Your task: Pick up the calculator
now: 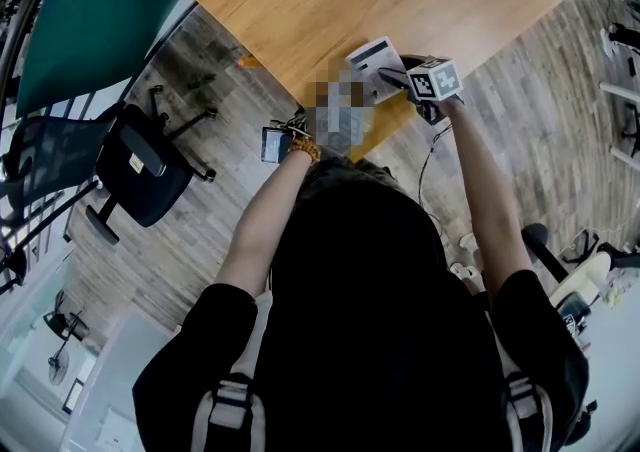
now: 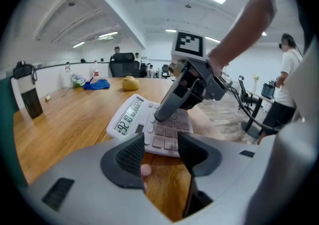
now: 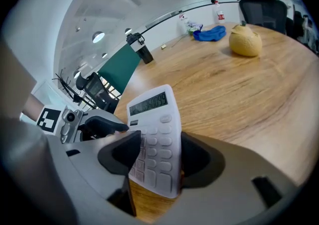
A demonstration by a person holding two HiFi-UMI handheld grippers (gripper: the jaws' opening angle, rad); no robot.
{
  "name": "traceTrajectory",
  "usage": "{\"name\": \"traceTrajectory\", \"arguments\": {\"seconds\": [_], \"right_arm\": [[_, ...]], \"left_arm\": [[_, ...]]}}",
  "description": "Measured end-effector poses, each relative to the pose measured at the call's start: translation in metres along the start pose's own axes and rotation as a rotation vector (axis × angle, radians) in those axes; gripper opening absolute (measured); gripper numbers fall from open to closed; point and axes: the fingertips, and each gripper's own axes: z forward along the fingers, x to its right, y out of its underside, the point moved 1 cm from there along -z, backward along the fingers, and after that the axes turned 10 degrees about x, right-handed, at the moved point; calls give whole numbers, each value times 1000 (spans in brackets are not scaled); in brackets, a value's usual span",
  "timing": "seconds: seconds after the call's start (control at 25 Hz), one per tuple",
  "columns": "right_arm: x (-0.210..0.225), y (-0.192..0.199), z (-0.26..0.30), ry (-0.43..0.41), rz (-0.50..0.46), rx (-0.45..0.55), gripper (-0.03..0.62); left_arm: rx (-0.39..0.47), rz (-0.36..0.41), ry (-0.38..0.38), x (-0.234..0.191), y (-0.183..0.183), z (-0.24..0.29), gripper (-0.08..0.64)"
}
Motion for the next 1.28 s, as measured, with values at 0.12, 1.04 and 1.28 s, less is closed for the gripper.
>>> {"name": "traceTrajectory", "arguments": {"seconds": [0.12,1.04,1.28], "right_arm": [[-3,1,-7,-27,66,25,228],[-54,13,9,-138,157,44,120],[-58,14,7,-134,213,98,98]], "left_arm": [[-19,-101,-60,-6,-2,-1,224],[-42,-183,-57,-13,5,-10,227],[-106,-285,-19,-17,11,-16,227]]}}
